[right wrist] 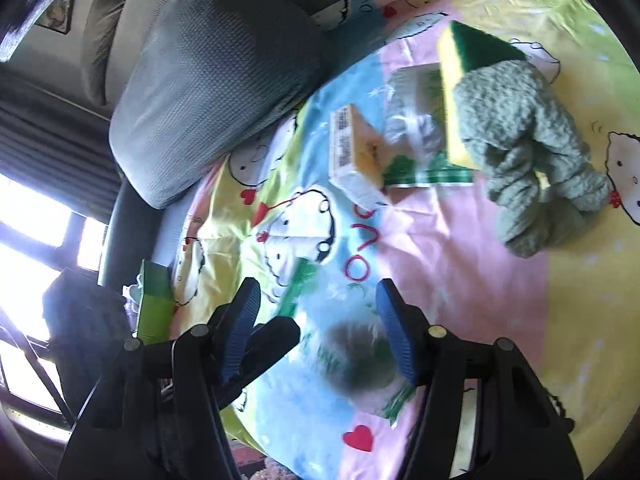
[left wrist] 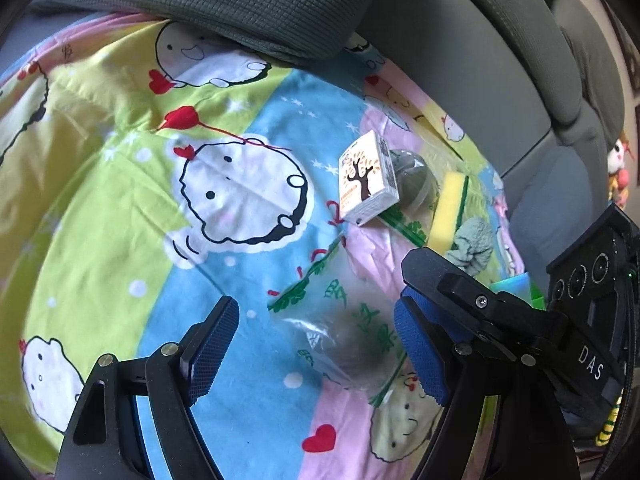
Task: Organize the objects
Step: 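Grasp the green-printed plastic bag with the left gripper and lift it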
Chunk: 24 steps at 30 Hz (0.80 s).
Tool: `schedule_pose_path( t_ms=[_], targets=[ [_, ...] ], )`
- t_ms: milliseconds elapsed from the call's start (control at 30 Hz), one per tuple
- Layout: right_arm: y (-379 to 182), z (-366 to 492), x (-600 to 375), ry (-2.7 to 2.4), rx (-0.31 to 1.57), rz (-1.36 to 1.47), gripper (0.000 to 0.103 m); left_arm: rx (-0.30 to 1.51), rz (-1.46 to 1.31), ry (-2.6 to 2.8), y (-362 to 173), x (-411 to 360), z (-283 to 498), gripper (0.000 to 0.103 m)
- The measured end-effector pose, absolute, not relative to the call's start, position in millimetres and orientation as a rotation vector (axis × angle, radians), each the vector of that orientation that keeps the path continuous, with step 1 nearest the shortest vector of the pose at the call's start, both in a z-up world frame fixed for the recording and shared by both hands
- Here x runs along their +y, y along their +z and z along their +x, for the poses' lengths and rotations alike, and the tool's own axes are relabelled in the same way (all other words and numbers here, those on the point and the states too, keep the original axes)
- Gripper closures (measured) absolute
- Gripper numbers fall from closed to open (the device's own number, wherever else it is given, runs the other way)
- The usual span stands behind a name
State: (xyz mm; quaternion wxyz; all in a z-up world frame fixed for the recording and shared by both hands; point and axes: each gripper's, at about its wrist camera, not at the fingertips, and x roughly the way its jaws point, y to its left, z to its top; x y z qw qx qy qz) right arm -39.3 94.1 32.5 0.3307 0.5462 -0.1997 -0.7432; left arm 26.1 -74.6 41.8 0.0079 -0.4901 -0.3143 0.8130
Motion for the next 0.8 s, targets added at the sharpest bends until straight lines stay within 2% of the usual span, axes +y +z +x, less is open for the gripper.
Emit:
schedule_pose_path(
  t_ms=[100,167,200,367,567,667,700,733,800],
  targets=[
    [38.9,-39.2,94.9,-1.997,-0.487,1.415,0.040,-0.987,-1.537,2.514,40.1,-71.3,23.6,0.023],
    [41.3,-40.9,98.3,-2.038,-0.467,1.409,0.026,-0.980,-1.539,2.473,38.1,-63.8,20.2,0.023],
    [41.0,-42.9,100.5,-2.049,-0.462,1.411,0.023,-0.973,-1.542,2.459,37.4,-60.5,19.3,0.023],
    [29.8,-53.3,105.0,-2.035,-0.468,1.459,0.019,-0.935,-1.595,2.357,25.9,-40.2,11.2,0.023],
    [5.6,-60.9,94.4,-1.958,-0.414,1.576,0.020,-0.893,-1.658,2.318,12.3,-31.6,5.5,0.024],
    [-0.6,-61.6,91.1,-1.921,-0.420,1.591,0.028,-0.868,-1.627,2.326,14.8,-29.7,6.5,0.032],
    [-0.9,-61.1,89.6,-1.914,-0.412,1.585,0.030,-0.869,-1.611,2.313,15.2,-28.6,6.5,0.039],
    [-1.1,-60.7,89.4,-1.906,-0.409,1.582,0.034,-0.871,-1.600,2.303,15.9,-27.2,6.6,0.041],
    [-2.1,-59.2,89.7,-1.894,-0.416,1.576,0.035,-0.848,-1.594,2.327,19.0,-25.1,6.9,0.044]
  ],
)
